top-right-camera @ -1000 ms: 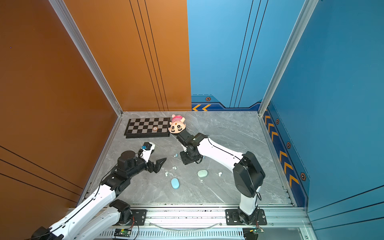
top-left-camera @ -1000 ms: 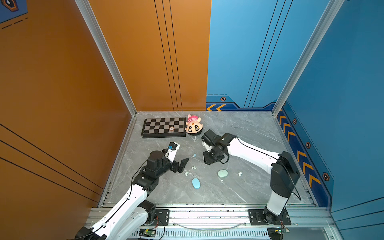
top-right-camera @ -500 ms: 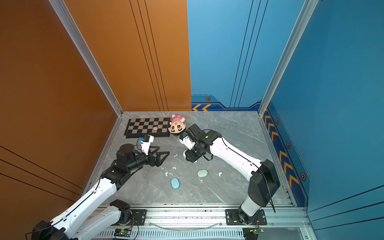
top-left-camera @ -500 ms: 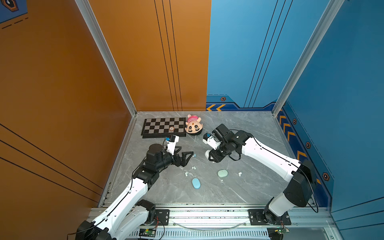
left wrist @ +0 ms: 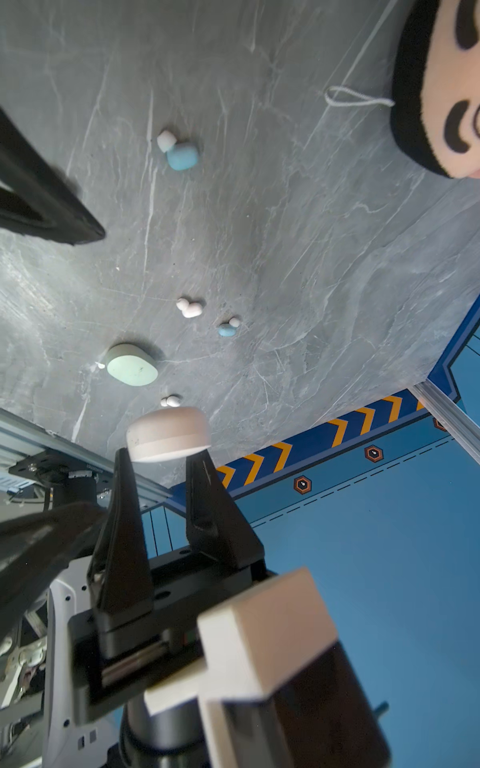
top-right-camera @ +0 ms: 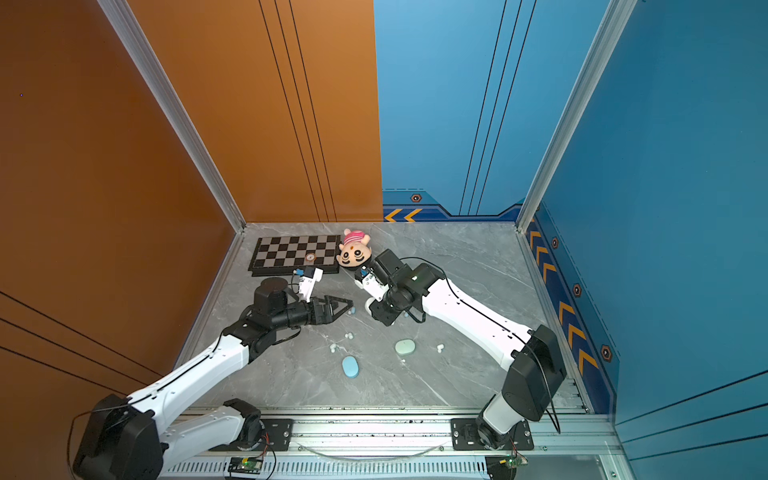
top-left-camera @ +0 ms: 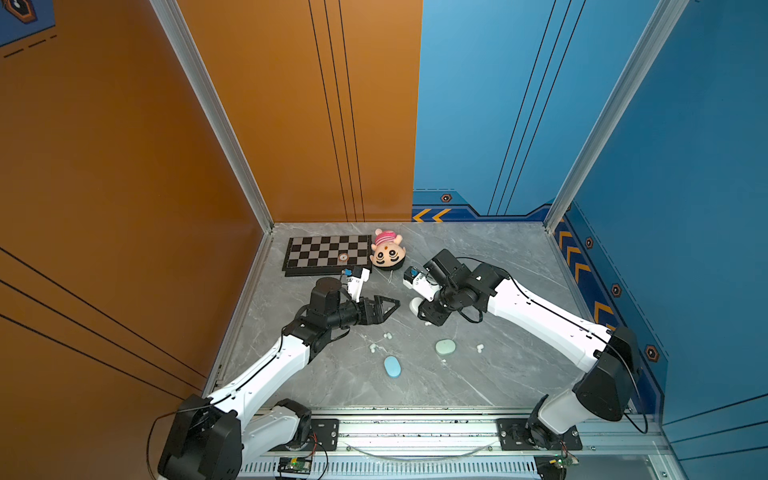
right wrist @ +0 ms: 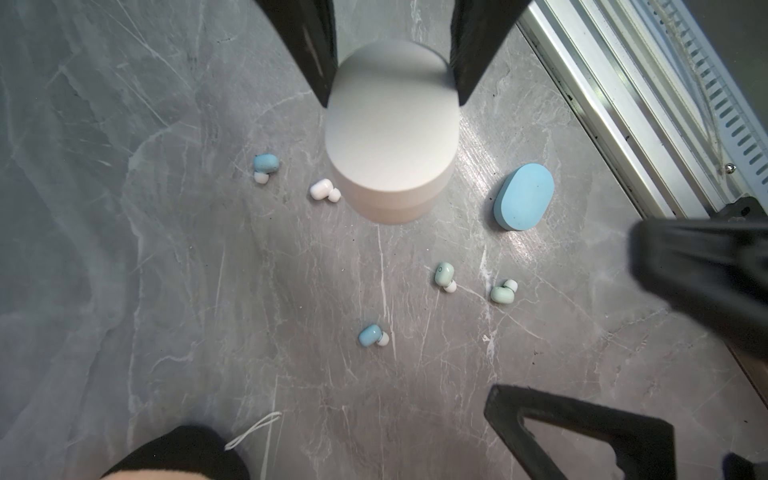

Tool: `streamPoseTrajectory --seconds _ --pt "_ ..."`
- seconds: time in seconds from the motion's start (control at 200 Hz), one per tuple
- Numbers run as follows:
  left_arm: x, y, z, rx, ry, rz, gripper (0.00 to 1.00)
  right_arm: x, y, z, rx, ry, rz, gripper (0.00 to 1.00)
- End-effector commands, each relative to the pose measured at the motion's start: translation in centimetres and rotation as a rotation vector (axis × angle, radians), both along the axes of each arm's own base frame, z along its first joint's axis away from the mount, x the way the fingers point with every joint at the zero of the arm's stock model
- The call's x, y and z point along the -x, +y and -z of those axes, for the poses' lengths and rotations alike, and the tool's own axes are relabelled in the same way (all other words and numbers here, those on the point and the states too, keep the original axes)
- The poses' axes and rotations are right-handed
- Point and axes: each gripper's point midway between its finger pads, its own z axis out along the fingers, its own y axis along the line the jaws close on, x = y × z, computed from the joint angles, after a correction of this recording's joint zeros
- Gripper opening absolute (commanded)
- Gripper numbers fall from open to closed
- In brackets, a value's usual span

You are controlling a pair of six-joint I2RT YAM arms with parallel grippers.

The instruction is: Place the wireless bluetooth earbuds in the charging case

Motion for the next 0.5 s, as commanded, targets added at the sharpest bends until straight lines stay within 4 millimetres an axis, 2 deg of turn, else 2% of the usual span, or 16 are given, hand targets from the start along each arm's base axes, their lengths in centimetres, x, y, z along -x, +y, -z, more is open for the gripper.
streamPoseTrajectory --seconds 0.0,0.25,0.315,0.335,0.38,0.491 --pt "0.4 -1.7 -2.2 0.08 0.026 0.06 0.95 -0.7 0.2 -1.9 -0.033 -0.077 0.01 0.27" --pt "0.3 -3.3 -2.9 0.097 0.051 0.094 0.92 -0.3 1.1 -2.5 -0.044 -0.099 -0.009 0.27" --pt "0.6 -3.9 -2.7 0.096 0.058 0.115 0.88 -0.3 1.1 -2.8 -0.049 -0.108 -0.005 0.27" --pt "0.6 -4.0 -2.6 0.094 0.059 0.119 0.82 -0.3 1.2 -2.9 -0.052 -0.11 -0.004 0.27" --pt "0.6 -4.3 -2.4 0.09 0.064 0.125 0.77 -0.3 1.3 -3.1 -0.06 -0.113 -0.005 0.26" --pt "0.6 -4.8 -1.9 0.081 0.077 0.129 0.72 0.0 1.6 -3.4 -0.08 -0.111 -0.007 0.26"
